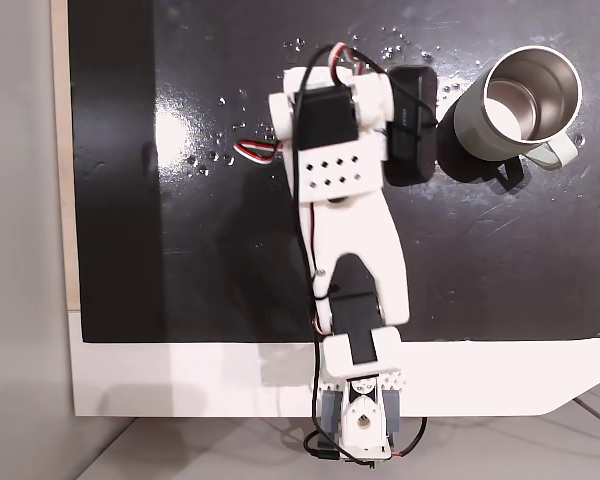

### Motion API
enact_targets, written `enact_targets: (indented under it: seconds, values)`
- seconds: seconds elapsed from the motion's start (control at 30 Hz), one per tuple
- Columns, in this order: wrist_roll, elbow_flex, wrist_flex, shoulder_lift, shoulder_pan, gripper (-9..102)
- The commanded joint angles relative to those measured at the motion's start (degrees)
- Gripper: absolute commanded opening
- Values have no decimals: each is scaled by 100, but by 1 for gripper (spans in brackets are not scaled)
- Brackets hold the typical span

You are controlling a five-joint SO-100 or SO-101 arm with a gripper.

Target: Grasp a pengrip and put it in the cup.

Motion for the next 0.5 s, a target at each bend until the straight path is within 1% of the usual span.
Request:
enact_targets:
  seconds: [0.0,0.1,0.23,0.37,0.47]
  values:
    - [-404,510,62,1354,536,0]
    - [-835,668,62,1890,1143,0]
    - [-1433,396,62,2065,2013,0]
    - [-1951,-220,62,1723,2707,0]
    - [-2188,-826,62,1257,3041,0]
